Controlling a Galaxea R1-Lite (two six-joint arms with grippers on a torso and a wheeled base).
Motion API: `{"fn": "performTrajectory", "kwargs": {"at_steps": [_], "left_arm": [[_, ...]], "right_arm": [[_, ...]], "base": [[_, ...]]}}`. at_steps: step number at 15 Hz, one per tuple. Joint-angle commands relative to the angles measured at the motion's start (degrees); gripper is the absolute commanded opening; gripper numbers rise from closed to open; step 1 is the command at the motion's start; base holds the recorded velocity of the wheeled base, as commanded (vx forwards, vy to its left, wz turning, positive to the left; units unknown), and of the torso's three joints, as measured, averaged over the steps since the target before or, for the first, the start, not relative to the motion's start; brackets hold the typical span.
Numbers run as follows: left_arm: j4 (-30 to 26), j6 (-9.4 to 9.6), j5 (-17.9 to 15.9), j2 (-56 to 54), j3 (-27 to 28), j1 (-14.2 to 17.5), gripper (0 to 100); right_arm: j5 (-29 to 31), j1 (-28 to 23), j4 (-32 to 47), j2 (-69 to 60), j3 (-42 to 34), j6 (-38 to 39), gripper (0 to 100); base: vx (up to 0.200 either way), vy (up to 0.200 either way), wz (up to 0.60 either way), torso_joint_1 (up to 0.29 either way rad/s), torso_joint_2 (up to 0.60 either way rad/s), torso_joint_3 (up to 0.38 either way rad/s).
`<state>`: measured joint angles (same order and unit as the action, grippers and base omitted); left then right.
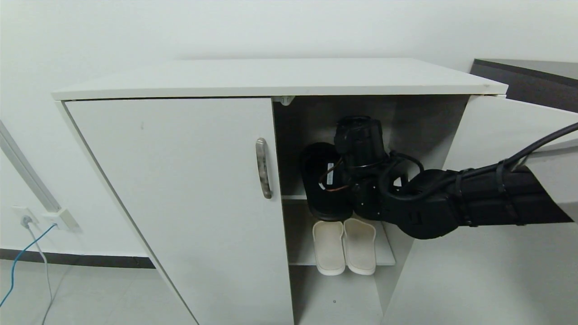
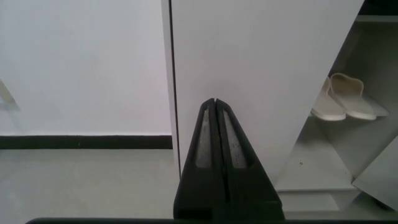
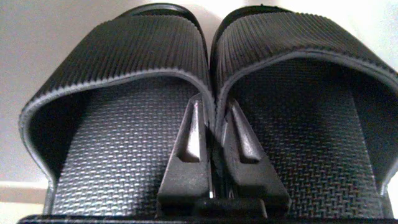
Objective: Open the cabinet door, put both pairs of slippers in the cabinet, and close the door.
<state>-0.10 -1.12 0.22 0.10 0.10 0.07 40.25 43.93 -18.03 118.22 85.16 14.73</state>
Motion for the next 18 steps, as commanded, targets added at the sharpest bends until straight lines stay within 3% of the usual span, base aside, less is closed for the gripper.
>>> {"fn": "performTrajectory", "kwargs": {"at_steps": [1,6,12,13,18], "left_arm": [[0.0,-0.02,0.0,0.0,0.0,0.0,0],[0.0,-0.02,0.0,0.0,0.0,0.0,0],[0.0,-0.02,0.0,0.0,0.0,0.0,0],[0.0,-0.02,0.0,0.0,0.0,0.0,0],[0.0,-0.02,0.0,0.0,0.0,0.0,0]], "right_arm": [[-0.1,-1.3,1.3,3.5,4.9,0.0,0],[-0.1,-3.4,4.2,7.1,11.7,0.2,0],[0.0,-3.7,4.3,7.5,11.8,0.3,0],[0.0,-3.7,4.4,7.5,11.7,0.3,100],[0.2,-2.5,4.0,3.9,6.8,0.3,100]], "base": [[0.000,0.000,0.00,0.000,0.00,0.000],[0.000,0.000,0.00,0.000,0.00,0.000],[0.000,0.000,0.00,0.000,0.00,0.000],[0.000,0.000,0.00,0.000,0.00,0.000],[0.000,0.000,0.00,0.000,0.00,0.000]]}}
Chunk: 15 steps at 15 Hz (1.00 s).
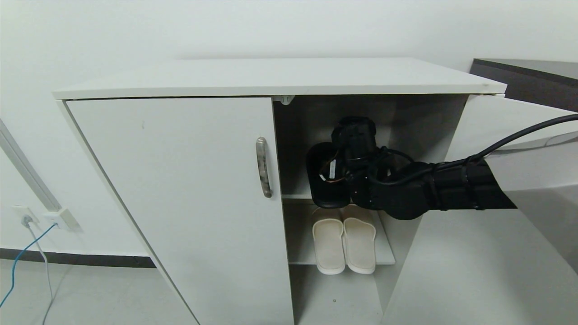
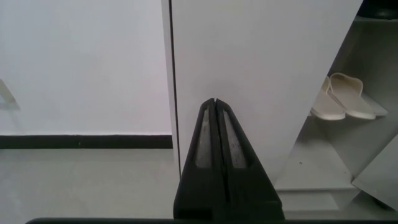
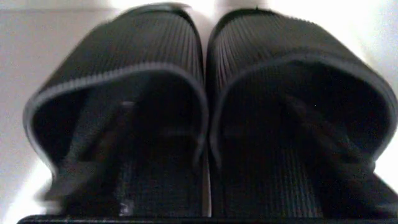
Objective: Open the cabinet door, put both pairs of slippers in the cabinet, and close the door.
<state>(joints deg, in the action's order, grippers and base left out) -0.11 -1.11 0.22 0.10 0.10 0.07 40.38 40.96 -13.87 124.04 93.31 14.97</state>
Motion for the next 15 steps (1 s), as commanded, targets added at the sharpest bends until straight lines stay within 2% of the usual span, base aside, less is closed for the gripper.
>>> {"fn": "performTrajectory", "kwargs": {"at_steps": [1,4,11,15], "left_arm": [[0.0,-0.03,0.0,0.0,0.0,0.0,0],[-0.1,-0.03,0.0,0.0,0.0,0.0,0],[-0.1,-0.03,0.0,0.0,0.0,0.0,0],[0.0,-0.03,0.0,0.0,0.0,0.0,0]], "right_arm": [[0.1,1.0,-0.3,-3.5,-3.3,0.1,100],[0.5,3.1,-1.3,-8.3,-9.5,0.9,100],[0.8,7.7,-11.4,-18.7,-28.0,0.3,100],[0.8,9.6,-12.7,-21.1,-31.7,0.4,100]], "base": [[0.000,0.000,0.00,0.000,0.00,0.000],[0.000,0.000,0.00,0.000,0.00,0.000],[0.000,0.000,0.00,0.000,0.00,0.000],[-0.200,0.000,0.00,0.002,0.00,0.000]]}}
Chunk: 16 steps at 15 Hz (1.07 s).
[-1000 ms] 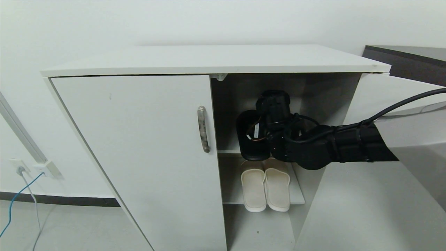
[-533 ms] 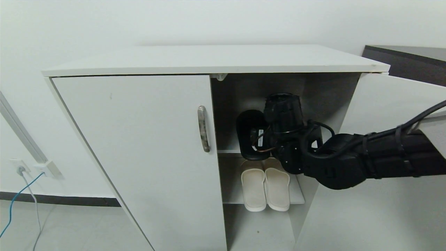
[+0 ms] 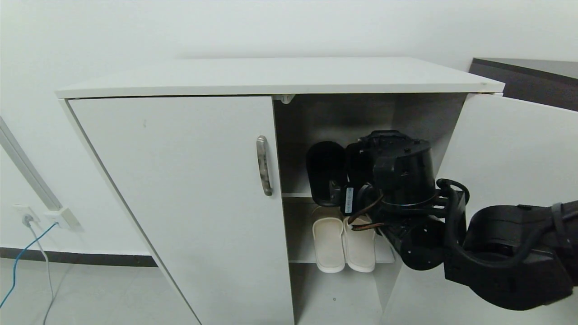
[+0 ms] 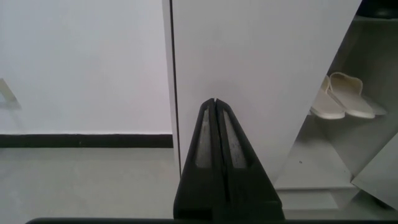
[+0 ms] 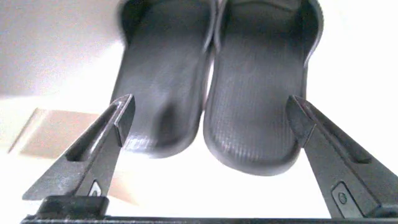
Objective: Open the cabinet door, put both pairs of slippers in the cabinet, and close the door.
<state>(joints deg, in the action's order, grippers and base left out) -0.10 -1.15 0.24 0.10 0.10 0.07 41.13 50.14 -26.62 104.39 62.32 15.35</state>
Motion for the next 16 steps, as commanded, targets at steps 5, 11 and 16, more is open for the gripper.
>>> {"fn": "performTrajectory", "kwargs": {"at_steps": [5,11,16], "left_arm": [[-0.1,0.00,0.0,0.0,0.0,0.0,0],[0.0,-0.08,0.0,0.0,0.0,0.0,0],[0.0,-0.08,0.0,0.0,0.0,0.0,0]], "right_arm": [[-0.3,0.6,0.0,-1.6,-0.9,0.2,0],[-1.1,0.6,-2.4,-1.2,-3.2,-0.1,0],[-4.0,0.2,-3.0,-1.1,-7.1,-0.1,0]], "base": [[-0.200,0.000,0.00,0.000,0.00,0.003],[-0.200,0.000,0.00,0.000,0.00,0.002],[-0.200,0.000,0.00,0.003,0.00,0.002]]}}
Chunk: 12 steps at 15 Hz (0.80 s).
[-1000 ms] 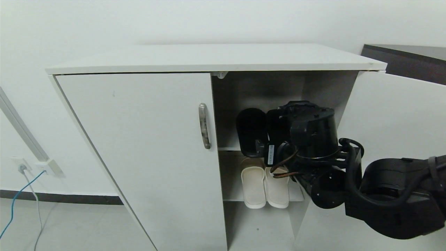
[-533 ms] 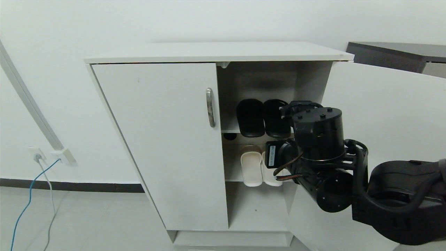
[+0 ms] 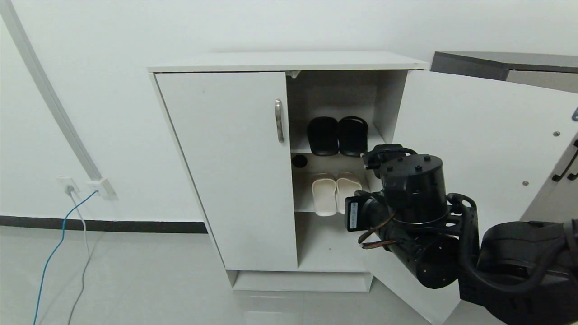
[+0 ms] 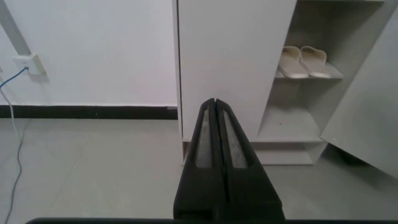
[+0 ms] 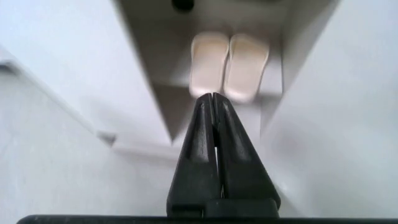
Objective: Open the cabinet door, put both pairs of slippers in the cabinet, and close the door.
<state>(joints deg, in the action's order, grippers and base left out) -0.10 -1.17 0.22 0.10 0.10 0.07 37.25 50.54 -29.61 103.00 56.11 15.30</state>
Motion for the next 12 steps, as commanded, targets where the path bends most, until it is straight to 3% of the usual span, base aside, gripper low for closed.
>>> {"fn": "performTrajectory", "kwargs": {"at_steps": [1,7,12], "left_arm": [[0.0,-0.06,0.0,0.0,0.0,0.0,0],[0.0,-0.06,0.0,0.0,0.0,0.0,0],[0.0,-0.06,0.0,0.0,0.0,0.0,0]], "right_arm": [[-1.2,-1.1,-0.1,1.2,-1.6,0.1,0],[-7.2,-4.2,-15.0,5.2,-9.4,-5.2,0],[-7.2,-4.5,-16.8,6.1,-9.9,-5.5,0]], "base": [[-0.200,0.000,0.00,0.007,0.00,0.002],[0.000,0.000,0.00,0.000,0.00,0.000],[0.000,0.000,0.00,0.000,0.00,0.000]]}}
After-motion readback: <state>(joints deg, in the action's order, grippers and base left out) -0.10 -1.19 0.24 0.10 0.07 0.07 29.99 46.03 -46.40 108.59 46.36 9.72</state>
